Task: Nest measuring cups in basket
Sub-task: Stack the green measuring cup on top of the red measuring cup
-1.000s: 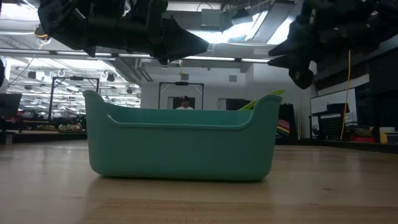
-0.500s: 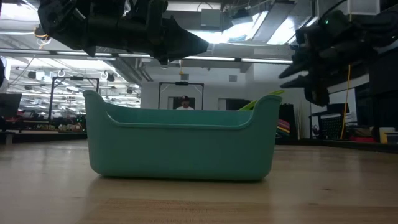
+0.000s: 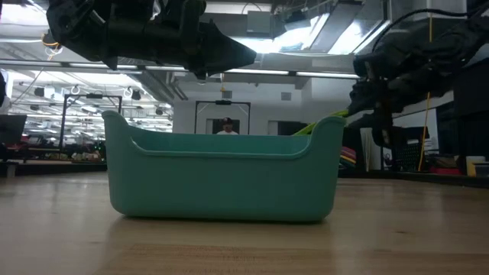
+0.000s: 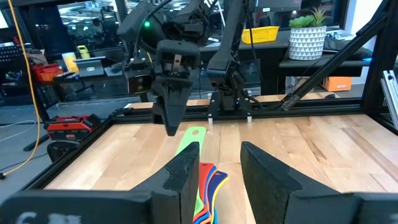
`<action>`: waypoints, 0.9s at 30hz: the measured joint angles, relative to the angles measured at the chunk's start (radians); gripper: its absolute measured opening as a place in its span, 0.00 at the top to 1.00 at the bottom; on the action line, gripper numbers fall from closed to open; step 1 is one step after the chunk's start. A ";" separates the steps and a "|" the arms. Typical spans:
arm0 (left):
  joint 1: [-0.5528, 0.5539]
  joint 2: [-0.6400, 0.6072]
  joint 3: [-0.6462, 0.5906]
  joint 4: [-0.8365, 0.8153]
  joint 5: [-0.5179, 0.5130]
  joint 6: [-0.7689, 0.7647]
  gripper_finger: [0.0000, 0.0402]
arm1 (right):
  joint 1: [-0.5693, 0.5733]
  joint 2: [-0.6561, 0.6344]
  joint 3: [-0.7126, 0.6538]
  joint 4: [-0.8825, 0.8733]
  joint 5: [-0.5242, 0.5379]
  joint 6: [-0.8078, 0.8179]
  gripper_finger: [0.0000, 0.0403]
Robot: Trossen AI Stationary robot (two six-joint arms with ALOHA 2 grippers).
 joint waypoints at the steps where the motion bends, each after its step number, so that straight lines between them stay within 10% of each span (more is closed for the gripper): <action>1: 0.000 0.000 0.000 0.000 0.000 0.000 0.72 | 0.002 0.011 0.000 0.020 -0.011 0.012 0.72; 27: 0.000 0.000 0.000 0.000 0.000 0.001 0.72 | 0.098 0.086 0.000 0.127 -0.074 0.086 0.72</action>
